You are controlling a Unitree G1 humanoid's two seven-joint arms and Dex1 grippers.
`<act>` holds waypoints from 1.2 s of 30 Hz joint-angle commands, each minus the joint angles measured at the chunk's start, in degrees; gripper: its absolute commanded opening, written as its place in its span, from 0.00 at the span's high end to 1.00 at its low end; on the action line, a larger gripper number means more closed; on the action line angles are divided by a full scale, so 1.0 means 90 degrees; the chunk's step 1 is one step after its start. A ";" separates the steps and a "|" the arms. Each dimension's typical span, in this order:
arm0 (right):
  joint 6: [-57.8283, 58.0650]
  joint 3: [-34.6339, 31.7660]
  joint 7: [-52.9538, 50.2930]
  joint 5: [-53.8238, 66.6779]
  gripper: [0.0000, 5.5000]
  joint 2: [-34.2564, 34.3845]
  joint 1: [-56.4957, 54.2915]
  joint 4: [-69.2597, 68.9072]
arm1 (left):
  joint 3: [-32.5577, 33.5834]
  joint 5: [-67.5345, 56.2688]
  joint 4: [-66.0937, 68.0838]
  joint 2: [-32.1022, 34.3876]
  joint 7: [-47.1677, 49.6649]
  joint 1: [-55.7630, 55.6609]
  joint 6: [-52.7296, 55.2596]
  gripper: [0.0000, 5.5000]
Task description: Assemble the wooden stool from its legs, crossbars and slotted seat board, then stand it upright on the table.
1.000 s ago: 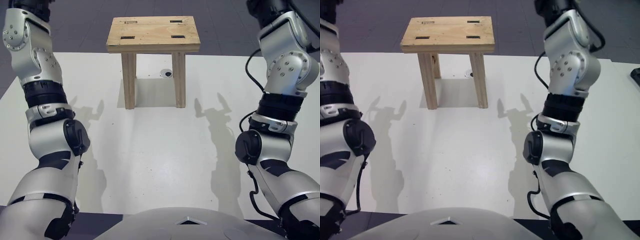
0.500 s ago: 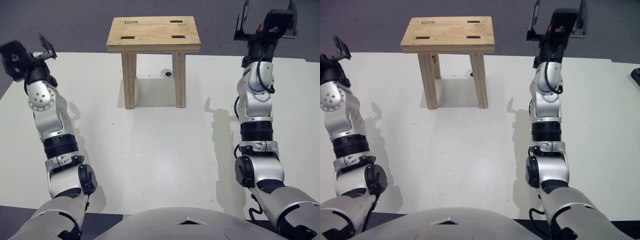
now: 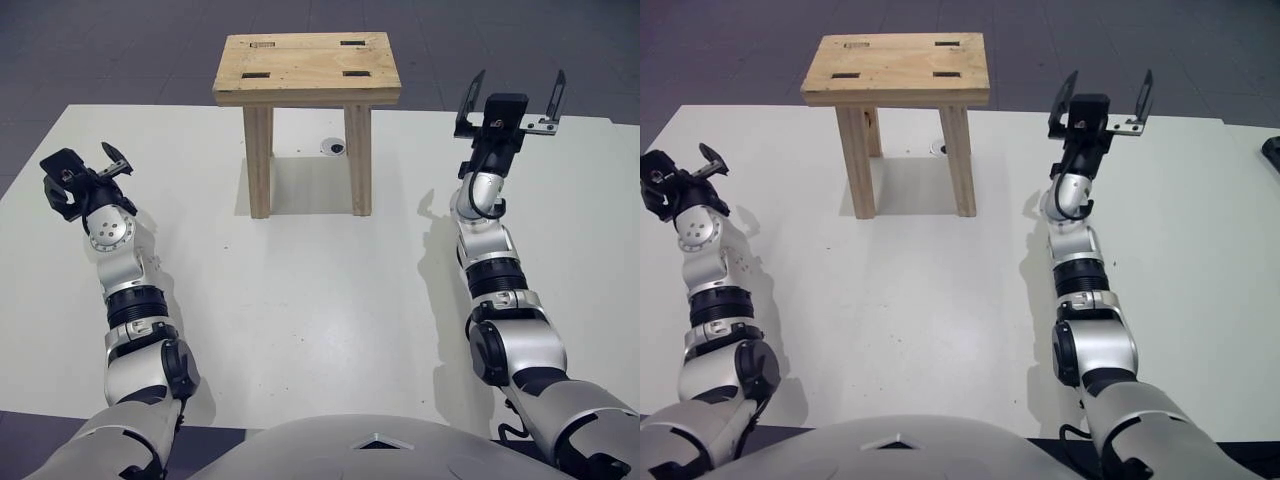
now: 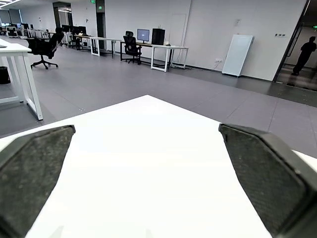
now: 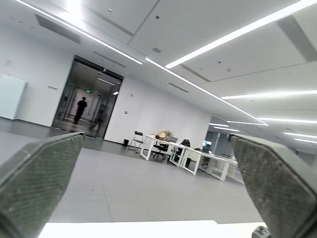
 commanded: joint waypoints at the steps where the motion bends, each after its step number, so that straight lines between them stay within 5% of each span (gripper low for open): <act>1: -0.0044 -0.0064 -0.0416 -0.0066 0.02 0.0001 -0.0035 0.0110 | 0.0107 -0.0312 -0.0001 0.0024 -0.0116 -0.0095 0.0030 0.02; 20: 0.0896 -0.0069 -0.1416 -0.0507 0.02 -0.0091 0.0069 -0.0200 | -0.0233 -0.0379 -0.0322 -0.0002 -0.0027 -0.0049 0.0275 0.02; 36: 0.0848 -0.0268 -0.0436 0.0337 0.02 0.0033 0.0002 -0.0287 | -0.0339 -0.0430 -0.0363 -0.0020 -0.0095 -0.0202 0.0176 0.02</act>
